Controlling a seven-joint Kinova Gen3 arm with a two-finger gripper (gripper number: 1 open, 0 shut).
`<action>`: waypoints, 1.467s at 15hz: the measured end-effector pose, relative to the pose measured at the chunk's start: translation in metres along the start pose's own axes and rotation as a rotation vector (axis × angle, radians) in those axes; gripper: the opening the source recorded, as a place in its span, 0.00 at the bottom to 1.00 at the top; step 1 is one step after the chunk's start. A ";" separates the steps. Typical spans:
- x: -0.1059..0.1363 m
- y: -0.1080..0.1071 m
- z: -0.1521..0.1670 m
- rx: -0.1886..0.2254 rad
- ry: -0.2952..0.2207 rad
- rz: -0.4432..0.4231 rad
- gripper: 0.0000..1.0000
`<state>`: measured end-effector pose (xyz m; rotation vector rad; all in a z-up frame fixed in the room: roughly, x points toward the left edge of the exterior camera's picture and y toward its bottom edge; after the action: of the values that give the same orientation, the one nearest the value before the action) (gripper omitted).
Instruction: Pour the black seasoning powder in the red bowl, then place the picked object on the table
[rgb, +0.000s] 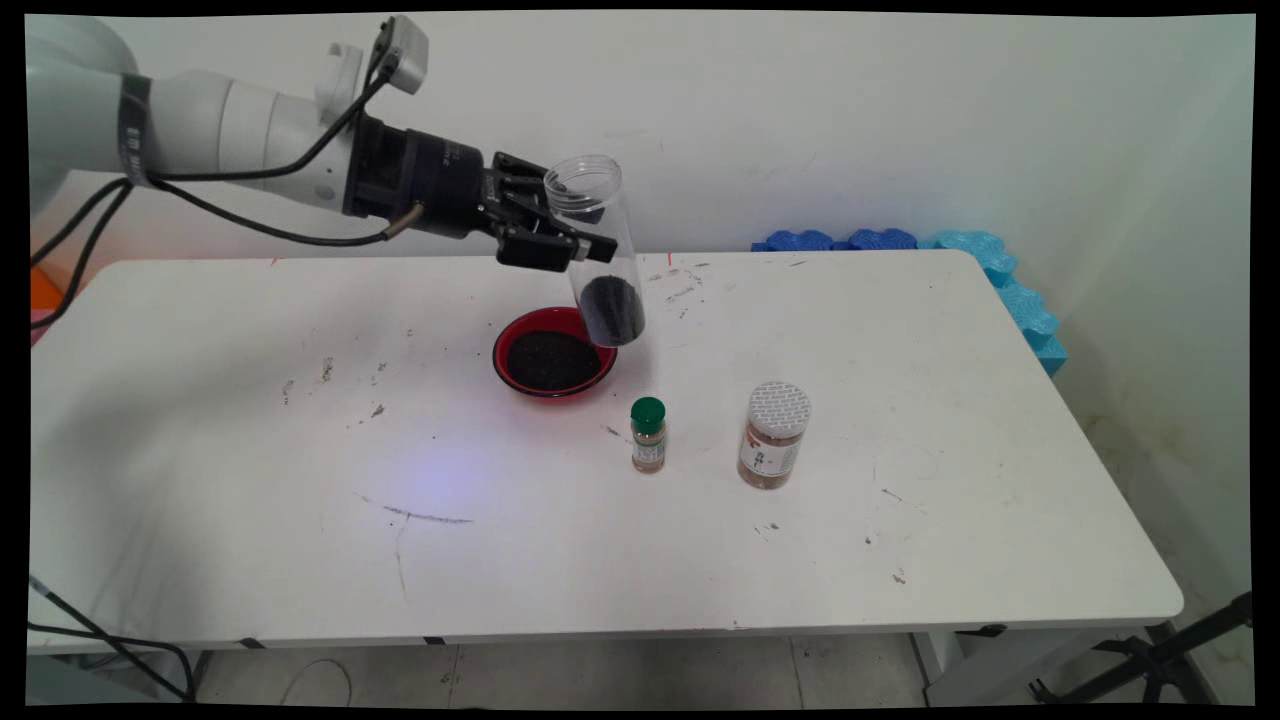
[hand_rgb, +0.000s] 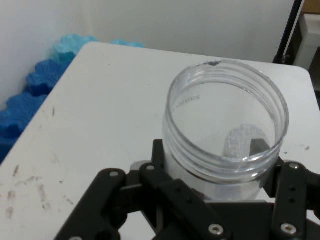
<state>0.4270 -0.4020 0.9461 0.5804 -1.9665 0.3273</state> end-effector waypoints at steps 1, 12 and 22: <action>0.001 0.001 -0.001 0.002 0.000 0.015 0.00; 0.002 0.024 -0.028 0.019 -0.008 0.047 0.00; -0.037 0.067 -0.061 -0.027 -0.077 0.029 0.00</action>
<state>0.4512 -0.3077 0.9419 0.5549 -2.0520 0.2994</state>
